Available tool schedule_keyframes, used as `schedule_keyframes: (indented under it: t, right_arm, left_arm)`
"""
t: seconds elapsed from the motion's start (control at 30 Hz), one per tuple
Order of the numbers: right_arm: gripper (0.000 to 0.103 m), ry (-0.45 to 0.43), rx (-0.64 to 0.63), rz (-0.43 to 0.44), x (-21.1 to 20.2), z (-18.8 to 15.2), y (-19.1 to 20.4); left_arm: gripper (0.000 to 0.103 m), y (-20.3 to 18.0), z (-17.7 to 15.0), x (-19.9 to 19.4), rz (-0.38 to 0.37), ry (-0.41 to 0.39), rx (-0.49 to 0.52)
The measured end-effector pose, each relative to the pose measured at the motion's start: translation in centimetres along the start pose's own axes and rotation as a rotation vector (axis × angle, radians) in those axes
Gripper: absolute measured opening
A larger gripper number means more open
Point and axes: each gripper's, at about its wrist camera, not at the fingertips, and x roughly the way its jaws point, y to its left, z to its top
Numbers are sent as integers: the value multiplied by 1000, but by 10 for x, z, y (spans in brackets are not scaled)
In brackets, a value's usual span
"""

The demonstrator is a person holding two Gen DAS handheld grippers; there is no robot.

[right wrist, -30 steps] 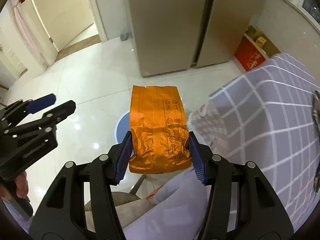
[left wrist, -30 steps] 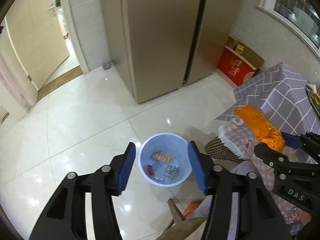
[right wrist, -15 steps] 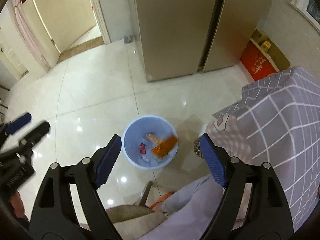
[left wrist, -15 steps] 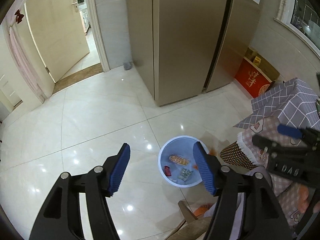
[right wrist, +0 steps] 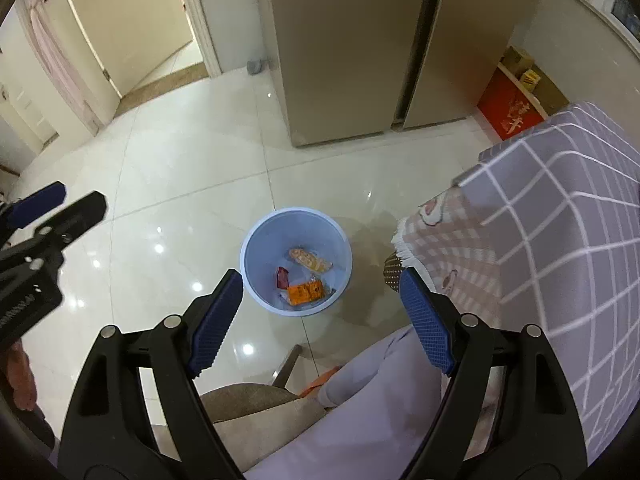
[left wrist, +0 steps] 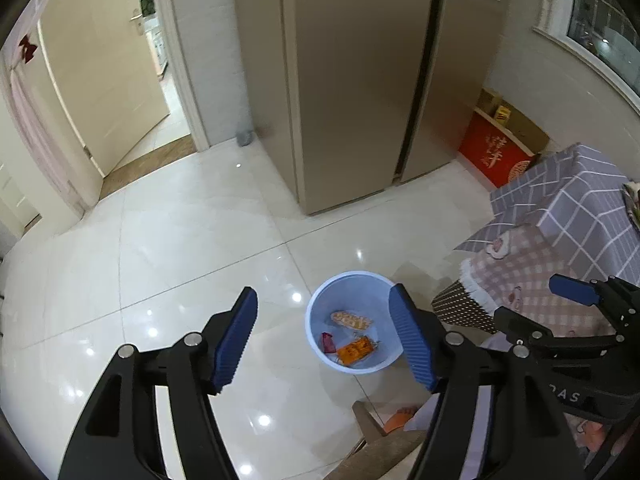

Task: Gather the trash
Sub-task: 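Move both open tools back toward the table trash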

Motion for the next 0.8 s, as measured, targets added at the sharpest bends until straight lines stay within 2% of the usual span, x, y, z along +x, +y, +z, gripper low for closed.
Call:
schedule_keyframes:
  t: [0.4,0.6,0.8]
  right_arm:
    - [80,-93,78,-6,-50,-13,-46]
    - [80,-148,139,-22,-75,-22,-75]
    - [81,-180,212,-71,-95,-37,-114]
  left_arm:
    - [68,-60,8,-21,-42,-47,93]
    - [71,-105,14,-42,-82,-98,169]
    - [71,-155,16,-51,-126,-115,248]
